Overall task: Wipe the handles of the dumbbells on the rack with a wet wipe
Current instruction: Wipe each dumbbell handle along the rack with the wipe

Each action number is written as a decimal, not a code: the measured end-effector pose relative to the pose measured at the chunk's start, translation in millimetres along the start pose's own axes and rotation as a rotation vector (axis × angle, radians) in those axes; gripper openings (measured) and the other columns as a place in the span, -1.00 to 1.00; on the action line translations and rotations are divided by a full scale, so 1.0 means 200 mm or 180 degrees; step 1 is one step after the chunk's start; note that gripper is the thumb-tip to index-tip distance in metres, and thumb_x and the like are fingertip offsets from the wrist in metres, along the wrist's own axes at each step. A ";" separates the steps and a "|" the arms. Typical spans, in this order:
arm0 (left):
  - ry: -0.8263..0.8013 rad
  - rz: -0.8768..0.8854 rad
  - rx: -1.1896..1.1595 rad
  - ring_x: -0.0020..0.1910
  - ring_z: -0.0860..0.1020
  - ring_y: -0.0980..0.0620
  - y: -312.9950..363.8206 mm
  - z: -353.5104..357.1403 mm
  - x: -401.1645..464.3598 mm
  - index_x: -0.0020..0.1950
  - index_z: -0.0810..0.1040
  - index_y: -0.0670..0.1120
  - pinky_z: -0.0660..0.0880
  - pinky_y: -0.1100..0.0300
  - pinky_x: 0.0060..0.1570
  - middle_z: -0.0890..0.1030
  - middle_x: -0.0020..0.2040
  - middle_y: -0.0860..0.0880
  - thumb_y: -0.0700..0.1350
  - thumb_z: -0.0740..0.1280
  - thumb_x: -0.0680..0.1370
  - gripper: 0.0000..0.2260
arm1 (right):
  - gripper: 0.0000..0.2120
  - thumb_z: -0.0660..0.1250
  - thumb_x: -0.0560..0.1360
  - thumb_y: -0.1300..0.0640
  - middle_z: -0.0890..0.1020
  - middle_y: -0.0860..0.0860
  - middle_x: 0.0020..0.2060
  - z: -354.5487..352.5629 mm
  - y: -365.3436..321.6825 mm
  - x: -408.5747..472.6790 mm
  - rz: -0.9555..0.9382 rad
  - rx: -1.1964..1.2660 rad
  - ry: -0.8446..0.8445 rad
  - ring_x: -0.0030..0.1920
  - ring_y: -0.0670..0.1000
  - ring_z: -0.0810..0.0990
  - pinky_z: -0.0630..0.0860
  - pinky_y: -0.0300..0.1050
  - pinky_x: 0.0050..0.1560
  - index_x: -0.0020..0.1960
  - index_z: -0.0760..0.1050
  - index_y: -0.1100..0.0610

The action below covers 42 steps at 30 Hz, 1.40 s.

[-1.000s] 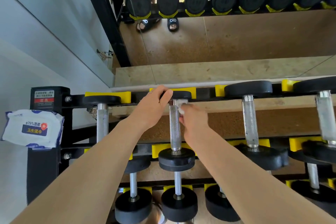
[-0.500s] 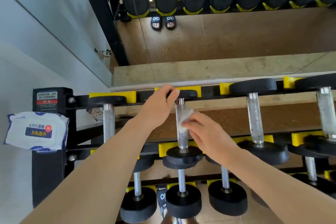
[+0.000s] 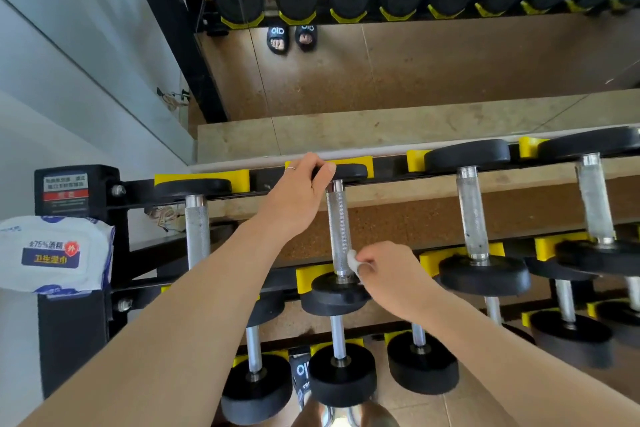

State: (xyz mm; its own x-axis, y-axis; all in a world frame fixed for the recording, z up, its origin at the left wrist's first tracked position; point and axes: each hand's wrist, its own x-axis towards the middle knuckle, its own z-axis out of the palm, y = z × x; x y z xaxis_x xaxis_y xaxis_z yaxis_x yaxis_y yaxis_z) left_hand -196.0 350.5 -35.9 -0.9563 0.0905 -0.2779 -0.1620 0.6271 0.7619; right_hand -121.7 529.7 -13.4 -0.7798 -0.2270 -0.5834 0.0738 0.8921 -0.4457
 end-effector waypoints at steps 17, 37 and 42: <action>0.0178 -0.0265 -0.0072 -0.18 0.40 0.14 0.05 0.03 -0.03 0.01 0.41 0.06 0.30 0.16 -0.17 0.39 -0.16 0.10 0.13 0.05 0.72 -0.76 | -0.71 0.14 0.65 0.10 0.65 0.00 0.08 -0.08 0.27 0.05 -0.0685 -0.0366 -0.0508 -0.12 -0.13 0.55 0.42 -0.31 -0.10 0.24 0.59 0.05; 0.0138 -0.0193 -0.0161 -0.17 0.39 0.17 0.05 0.02 -0.04 -0.02 0.40 0.08 0.29 0.23 -0.17 0.39 -0.16 0.12 0.12 0.07 0.72 -0.78 | -0.67 0.10 0.65 0.14 0.63 0.03 0.15 0.03 -0.03 0.04 -0.1325 -0.0155 -0.0521 -0.02 -0.14 0.58 0.39 -0.36 -0.01 0.28 0.56 0.08; 0.0159 -0.0175 -0.0285 -0.15 0.40 0.19 0.05 0.02 -0.03 -0.06 0.38 0.13 0.29 0.28 -0.14 0.39 -0.13 0.12 0.11 0.08 0.71 -0.80 | -0.73 0.12 0.64 0.17 0.59 -0.02 -0.18 -0.12 0.09 0.05 -0.0948 -0.0324 -0.0742 -0.29 -0.17 0.51 0.39 -0.31 -0.23 0.03 0.61 0.14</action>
State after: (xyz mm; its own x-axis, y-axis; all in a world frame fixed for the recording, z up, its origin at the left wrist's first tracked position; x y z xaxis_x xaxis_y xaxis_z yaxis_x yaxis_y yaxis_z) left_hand -190.0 359.7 -29.8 -0.9560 0.0177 -0.2929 -0.2336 0.5582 0.7961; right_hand -142.5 552.6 -11.0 -0.5948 -0.5541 -0.5825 -0.2057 0.8053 -0.5561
